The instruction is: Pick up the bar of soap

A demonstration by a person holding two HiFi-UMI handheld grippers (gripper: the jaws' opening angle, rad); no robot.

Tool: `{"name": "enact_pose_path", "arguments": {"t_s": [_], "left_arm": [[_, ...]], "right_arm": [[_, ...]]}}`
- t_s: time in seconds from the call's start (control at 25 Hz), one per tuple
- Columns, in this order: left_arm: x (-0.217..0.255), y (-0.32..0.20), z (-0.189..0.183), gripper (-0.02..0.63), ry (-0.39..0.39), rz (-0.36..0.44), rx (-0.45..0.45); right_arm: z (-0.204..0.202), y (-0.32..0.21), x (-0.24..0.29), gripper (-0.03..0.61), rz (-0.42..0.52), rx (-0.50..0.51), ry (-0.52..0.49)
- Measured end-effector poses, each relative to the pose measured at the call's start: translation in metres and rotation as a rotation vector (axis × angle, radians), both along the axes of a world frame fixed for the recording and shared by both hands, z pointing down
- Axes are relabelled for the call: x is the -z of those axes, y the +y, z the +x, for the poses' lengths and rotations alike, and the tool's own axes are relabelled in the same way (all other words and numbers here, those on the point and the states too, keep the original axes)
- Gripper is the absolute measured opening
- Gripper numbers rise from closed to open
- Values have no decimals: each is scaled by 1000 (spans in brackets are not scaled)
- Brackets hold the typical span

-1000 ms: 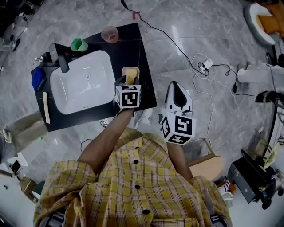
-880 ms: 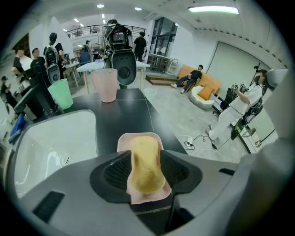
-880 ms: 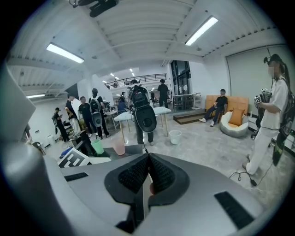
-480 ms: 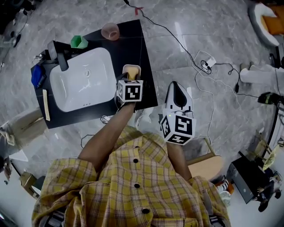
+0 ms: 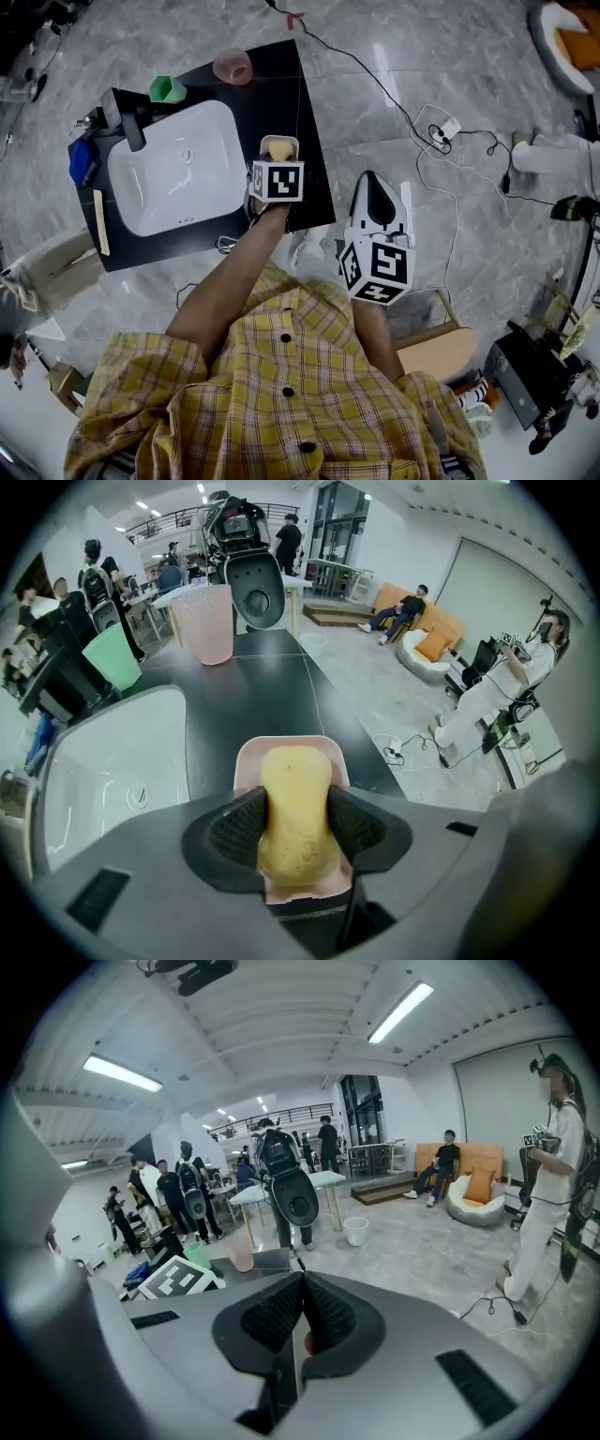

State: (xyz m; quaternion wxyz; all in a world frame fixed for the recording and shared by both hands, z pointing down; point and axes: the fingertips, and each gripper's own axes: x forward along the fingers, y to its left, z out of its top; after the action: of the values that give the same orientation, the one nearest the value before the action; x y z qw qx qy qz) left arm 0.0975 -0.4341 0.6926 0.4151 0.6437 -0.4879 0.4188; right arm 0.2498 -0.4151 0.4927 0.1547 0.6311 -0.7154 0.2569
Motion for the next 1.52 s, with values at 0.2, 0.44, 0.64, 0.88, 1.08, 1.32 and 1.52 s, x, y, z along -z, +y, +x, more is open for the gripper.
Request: {"name": "enact_pose_path", "arguments": {"t_s": [0.2, 0.44, 0.64, 0.88, 1.08, 1.32, 1.52], "left_arm": [[1, 1, 2, 193, 7, 10, -4], [2, 1, -1, 201, -1, 31, 2], [10, 0, -2, 201, 12, 61, 18], [29, 2, -2, 201, 25, 121, 21], [49, 10, -3, 201, 60, 187, 29], [90, 13, -6, 201, 81, 298, 31], [130, 21, -13, 201, 97, 399, 31]], "right_arm": [[2, 3, 2, 18, 2, -8, -4], [3, 8, 3, 18, -3, -10, 2], [5, 15, 2, 18, -11, -11, 6], [2, 23, 6, 18, 4, -1, 9], [-6, 31, 12, 18, 20, 17, 9], [-16, 41, 24, 18, 53, 53, 11], [-25, 52, 37, 18, 83, 79, 22]]}}
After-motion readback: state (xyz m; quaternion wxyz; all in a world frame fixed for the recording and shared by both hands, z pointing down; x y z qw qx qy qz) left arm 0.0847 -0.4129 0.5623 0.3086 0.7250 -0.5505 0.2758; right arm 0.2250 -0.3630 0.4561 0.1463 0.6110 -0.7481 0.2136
